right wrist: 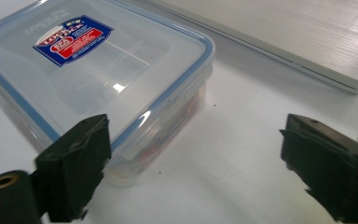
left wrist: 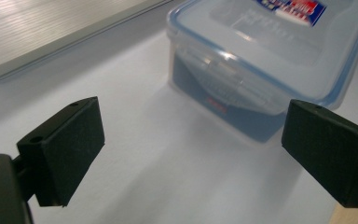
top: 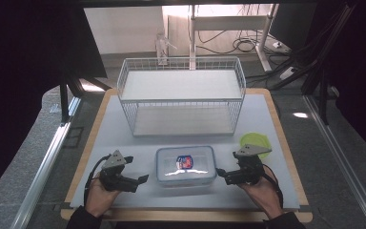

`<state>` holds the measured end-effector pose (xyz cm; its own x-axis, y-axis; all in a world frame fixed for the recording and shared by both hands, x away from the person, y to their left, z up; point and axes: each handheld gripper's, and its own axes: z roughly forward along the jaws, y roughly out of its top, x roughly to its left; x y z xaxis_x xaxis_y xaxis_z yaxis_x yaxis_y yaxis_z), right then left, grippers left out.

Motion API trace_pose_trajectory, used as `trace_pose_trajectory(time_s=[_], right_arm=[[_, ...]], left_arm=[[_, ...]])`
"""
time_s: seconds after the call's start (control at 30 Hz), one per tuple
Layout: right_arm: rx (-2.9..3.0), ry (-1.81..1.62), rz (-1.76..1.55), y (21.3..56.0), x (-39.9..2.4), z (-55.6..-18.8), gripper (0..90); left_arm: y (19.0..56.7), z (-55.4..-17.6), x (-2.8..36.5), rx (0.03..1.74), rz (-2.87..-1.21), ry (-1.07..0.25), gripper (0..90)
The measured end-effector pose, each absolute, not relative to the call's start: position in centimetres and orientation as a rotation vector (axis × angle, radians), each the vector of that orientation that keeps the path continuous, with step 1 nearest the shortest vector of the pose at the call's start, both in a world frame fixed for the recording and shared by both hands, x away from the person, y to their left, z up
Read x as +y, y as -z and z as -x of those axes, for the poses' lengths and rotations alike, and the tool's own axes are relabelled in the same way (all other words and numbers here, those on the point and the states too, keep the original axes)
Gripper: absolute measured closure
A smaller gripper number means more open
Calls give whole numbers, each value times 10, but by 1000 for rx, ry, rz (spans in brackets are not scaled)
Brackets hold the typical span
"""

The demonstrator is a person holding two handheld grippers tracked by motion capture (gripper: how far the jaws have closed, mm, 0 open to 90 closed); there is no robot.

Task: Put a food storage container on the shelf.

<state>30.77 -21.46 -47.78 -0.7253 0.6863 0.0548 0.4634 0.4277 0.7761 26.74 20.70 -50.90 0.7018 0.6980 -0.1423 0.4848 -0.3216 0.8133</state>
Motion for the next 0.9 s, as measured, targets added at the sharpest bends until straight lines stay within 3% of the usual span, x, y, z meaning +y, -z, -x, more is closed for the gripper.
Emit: trace_pose_trajectory(time_s=[0.33,0.83,0.9], right_arm=[[2540,-1207,-991,474,-196,-310,56],[2684,-1314,-1176,493,-179,-338,81],[2698,-1305,-1194,493,-178,-340,78]], left_arm=[[507,-288,188,907,-1945,-75,33],[522,-311,160,889,-1981,151,4],[520,-309,160,893,-1986,135,1]])
